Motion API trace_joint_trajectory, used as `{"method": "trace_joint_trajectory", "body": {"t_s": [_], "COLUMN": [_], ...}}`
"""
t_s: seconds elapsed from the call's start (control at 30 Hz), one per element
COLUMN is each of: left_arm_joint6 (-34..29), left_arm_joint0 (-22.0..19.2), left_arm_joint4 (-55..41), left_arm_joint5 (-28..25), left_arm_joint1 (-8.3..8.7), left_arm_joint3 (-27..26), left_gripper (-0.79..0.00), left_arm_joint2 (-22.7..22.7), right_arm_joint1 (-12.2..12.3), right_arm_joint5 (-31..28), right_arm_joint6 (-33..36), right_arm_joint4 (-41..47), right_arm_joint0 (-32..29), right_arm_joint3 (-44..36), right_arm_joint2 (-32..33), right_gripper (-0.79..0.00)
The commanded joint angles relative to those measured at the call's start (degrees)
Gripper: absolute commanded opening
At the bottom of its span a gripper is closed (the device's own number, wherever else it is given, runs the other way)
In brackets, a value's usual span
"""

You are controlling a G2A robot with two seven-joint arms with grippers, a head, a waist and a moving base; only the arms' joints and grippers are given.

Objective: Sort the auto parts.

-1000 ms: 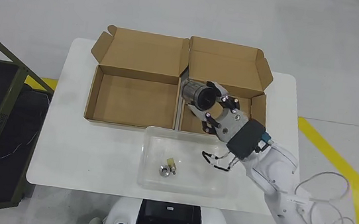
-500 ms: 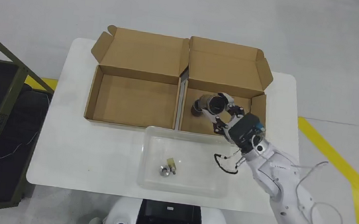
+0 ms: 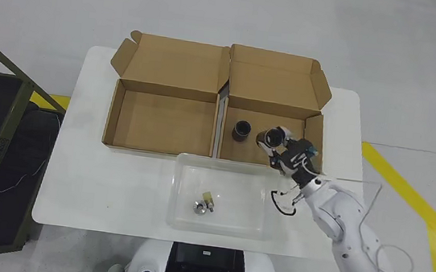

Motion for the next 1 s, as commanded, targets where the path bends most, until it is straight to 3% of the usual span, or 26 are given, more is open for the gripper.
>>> {"method": "trace_joint_trajectory", "body": {"t_s": [0.0,0.83,0.97], "left_arm_joint6": [0.0,0.0,0.0], "left_arm_joint0": [0.0,0.0,0.0], "left_arm_joint4": [0.0,0.0,0.0], "left_arm_joint5": [0.0,0.0,0.0], "left_arm_joint1": [0.00,0.00,0.00], "left_arm_joint3": [0.0,0.0,0.0], "left_gripper": [0.000,0.000,0.000], "left_arm_joint2": [0.0,0.0,0.0], "right_arm_joint1": [-0.1,-2.6,-2.8], "right_arm_joint5": [-0.1,-1.2,-1.3], "right_arm_joint6": [0.8,9.9,10.3], "right_arm_joint4": [0.1,2.5,2.7], "right_arm_joint0": [0.9,12.2,12.9], "right_arm_joint3": [1.3,14.8,15.7], "right_arm_joint2": [-0.4,-7.0,-7.4], "right_gripper": [-0.785,-0.782,-0.680]}}
